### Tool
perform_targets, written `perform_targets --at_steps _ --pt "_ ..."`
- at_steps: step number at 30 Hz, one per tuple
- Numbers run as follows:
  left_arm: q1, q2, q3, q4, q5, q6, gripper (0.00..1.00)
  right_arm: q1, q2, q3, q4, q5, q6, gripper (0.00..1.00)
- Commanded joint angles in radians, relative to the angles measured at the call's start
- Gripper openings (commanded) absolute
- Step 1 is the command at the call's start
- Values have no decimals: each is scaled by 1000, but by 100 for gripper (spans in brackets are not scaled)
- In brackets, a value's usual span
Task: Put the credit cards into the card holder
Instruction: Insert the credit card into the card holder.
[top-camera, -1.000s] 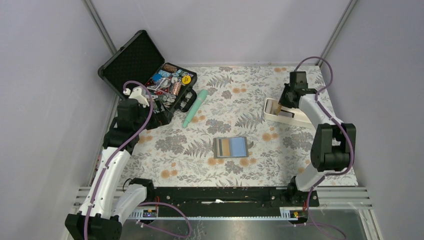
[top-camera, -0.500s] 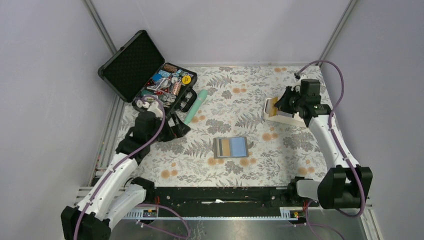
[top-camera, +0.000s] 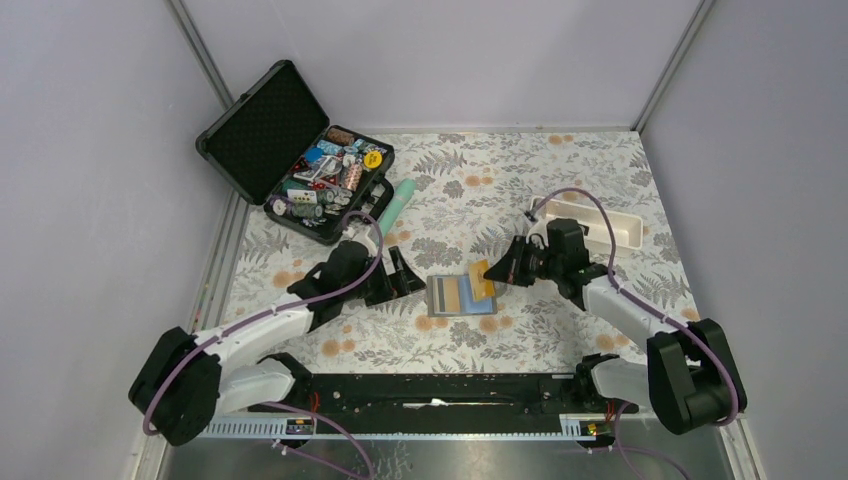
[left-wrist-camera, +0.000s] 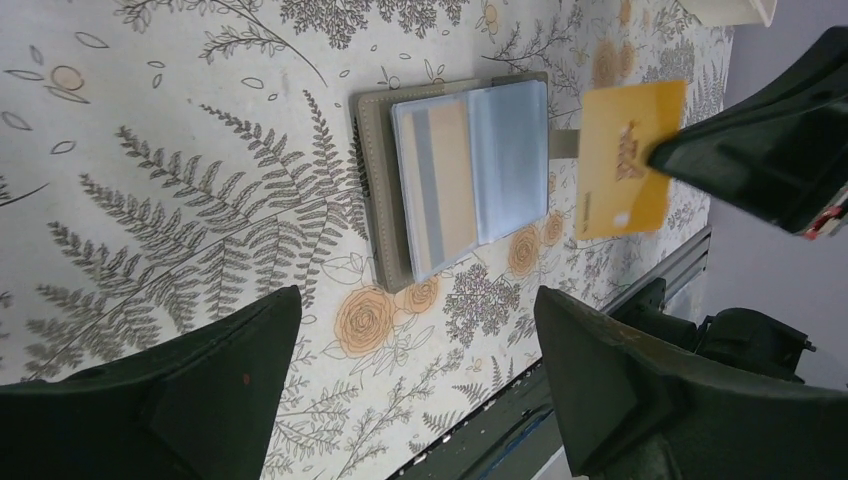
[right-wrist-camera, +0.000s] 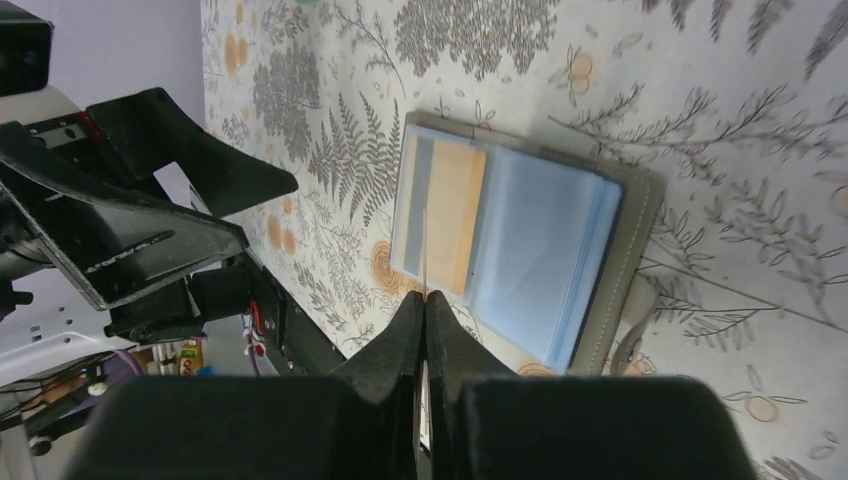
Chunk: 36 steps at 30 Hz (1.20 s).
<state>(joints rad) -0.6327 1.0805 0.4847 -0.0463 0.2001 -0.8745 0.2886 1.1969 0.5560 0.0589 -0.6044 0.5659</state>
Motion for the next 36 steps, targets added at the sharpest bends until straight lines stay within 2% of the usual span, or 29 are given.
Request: perform_targets --at_steps 1,7,22,36 --pt "-18 65 -6 172 -38 -39 89 44 30 -82 298 -25 114 0" --pt "-24 186 -2 230 -25 -30 79 82 81 -96 334 22 107 0" --pt "-31 311 41 250 -28 9 76 113 205 -72 395 55 110 0" --pt "-66 416 87 258 -23 6 70 131 260 -79 415 69 127 0"
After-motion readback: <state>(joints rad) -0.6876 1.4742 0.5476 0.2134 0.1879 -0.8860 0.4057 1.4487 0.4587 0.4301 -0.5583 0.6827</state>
